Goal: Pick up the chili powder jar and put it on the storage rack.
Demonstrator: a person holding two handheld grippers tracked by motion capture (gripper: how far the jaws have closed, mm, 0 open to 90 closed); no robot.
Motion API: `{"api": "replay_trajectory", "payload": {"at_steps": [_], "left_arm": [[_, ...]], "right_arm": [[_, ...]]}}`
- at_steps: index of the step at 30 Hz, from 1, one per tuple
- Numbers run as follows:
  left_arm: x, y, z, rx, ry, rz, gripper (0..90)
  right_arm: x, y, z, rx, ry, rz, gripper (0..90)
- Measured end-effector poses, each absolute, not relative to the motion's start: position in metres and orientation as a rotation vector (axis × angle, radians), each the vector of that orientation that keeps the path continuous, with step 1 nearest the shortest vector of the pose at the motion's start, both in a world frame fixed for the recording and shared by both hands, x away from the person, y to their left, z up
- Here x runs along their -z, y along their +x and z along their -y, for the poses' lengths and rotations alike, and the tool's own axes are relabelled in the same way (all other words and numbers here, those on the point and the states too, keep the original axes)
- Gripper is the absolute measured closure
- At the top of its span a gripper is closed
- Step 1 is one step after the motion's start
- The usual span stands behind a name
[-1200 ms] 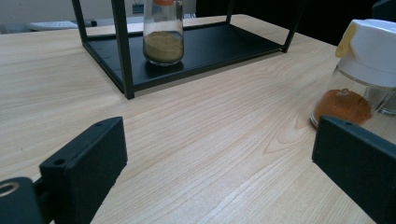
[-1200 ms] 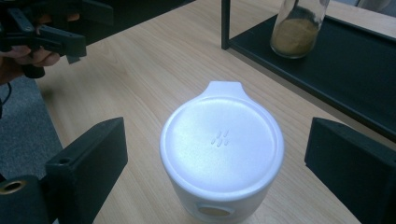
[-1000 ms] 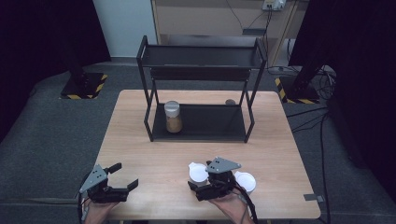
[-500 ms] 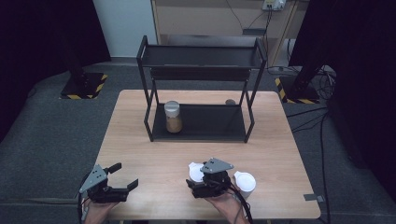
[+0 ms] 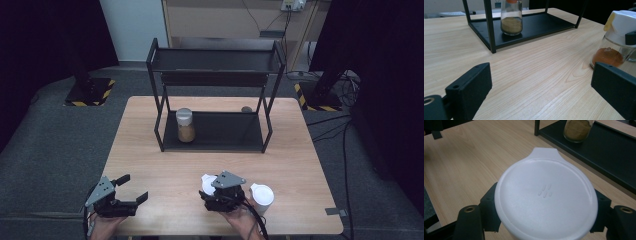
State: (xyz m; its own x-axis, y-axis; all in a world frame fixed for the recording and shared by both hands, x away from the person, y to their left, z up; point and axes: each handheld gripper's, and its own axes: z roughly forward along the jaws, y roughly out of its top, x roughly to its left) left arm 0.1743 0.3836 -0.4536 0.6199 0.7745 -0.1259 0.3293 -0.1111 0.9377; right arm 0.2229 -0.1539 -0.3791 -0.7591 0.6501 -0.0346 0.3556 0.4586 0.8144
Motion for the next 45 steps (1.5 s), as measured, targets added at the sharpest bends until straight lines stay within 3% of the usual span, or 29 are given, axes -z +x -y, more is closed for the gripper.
{"api": "replay_trajectory", "payload": {"at_steps": [15, 45], "left_arm": [[0.453, 0.174, -0.384, -0.485, 1.702, -0.913, 2.2], [0.454, 0.175, -0.384, -0.482, 1.703, -0.913, 2.2]], "right_arm": [[0.364, 0.225, 0.157, -1.227, 0.849, -2.369, 31.1], [0.296, 0.253, 0.163, -1.266, 0.841, -2.325, 31.1]]}}
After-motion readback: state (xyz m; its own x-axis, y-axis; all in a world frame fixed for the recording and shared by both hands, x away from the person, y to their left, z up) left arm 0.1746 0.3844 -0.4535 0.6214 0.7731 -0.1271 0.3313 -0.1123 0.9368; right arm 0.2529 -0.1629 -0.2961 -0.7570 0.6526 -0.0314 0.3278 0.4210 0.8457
